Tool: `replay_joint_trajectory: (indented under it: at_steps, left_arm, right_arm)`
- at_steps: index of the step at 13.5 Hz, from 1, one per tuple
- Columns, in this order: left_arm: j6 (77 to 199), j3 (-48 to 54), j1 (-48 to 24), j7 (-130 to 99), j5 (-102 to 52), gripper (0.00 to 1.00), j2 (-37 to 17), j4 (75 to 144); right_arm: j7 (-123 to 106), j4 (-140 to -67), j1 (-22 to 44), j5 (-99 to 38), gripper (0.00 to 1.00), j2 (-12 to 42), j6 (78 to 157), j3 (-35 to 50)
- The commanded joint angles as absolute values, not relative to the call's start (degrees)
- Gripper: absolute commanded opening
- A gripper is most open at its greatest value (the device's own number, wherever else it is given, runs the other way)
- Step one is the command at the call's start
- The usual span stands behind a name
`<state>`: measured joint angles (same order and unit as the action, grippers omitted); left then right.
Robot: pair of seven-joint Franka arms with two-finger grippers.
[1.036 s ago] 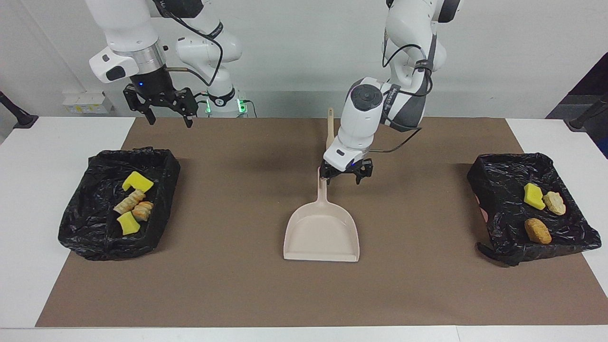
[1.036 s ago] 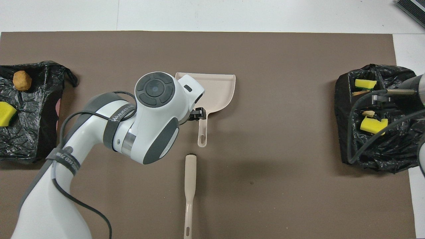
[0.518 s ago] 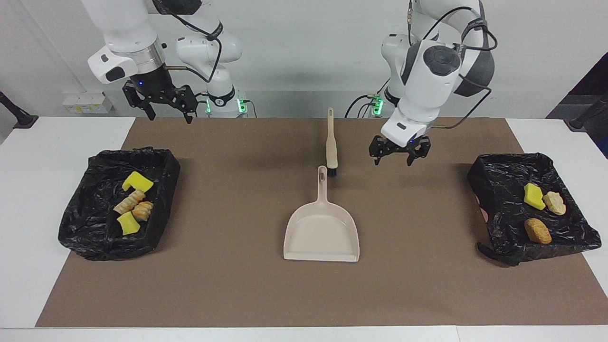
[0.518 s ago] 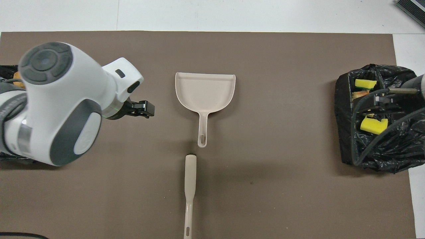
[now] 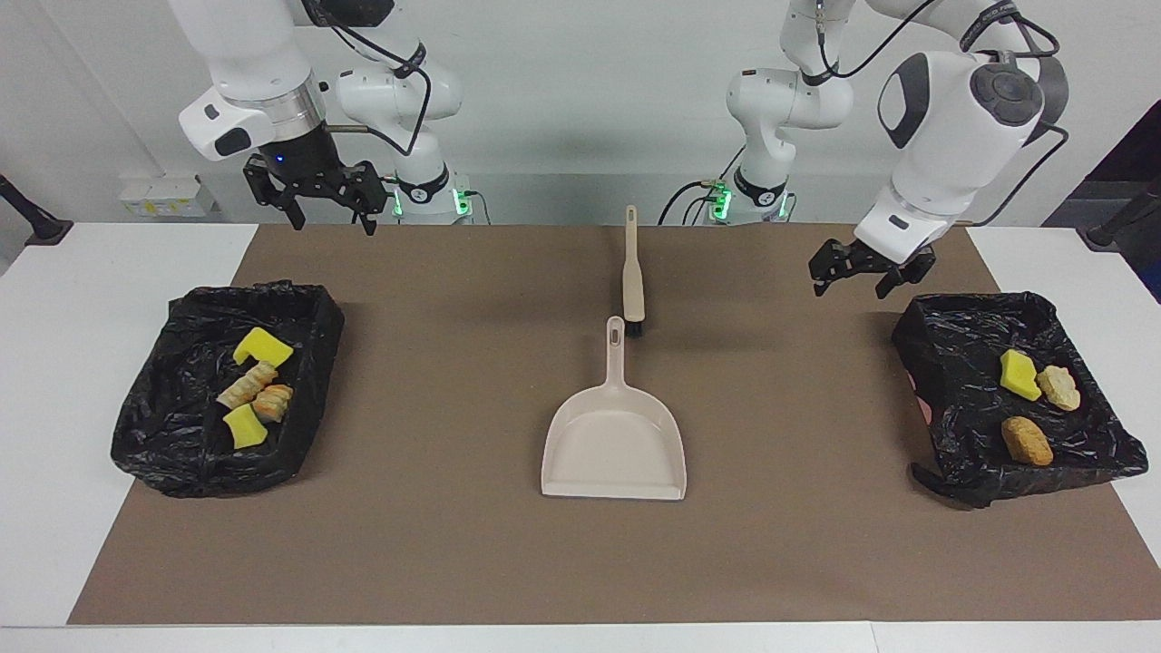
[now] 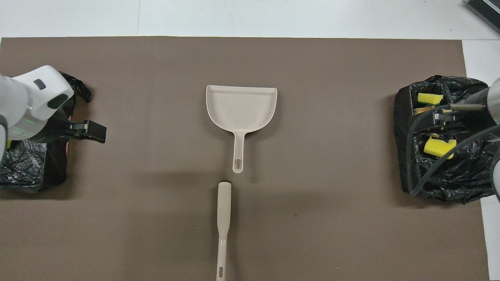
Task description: Sweep and dump trash in bin
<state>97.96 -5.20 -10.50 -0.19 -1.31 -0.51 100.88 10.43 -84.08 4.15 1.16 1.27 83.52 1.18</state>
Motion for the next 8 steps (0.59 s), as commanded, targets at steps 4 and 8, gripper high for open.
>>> replay_joint_trajectory:
  at_steps: [4,8]
  left_arm:
    - [97.7,-4.5,-1.3,11.1,0.6,1.0,1.7,101.8]
    - [97.7,-4.4,-0.4,11.9,0.7,1.0,3.1,97.0]
  right_arm:
    - [9.3,-83.4,3.5,0.8,1.0,1.5,83.8,1.5]
    - [9.3,-83.6,3.6,0.8,1.0,1.4,83.8,1.5]
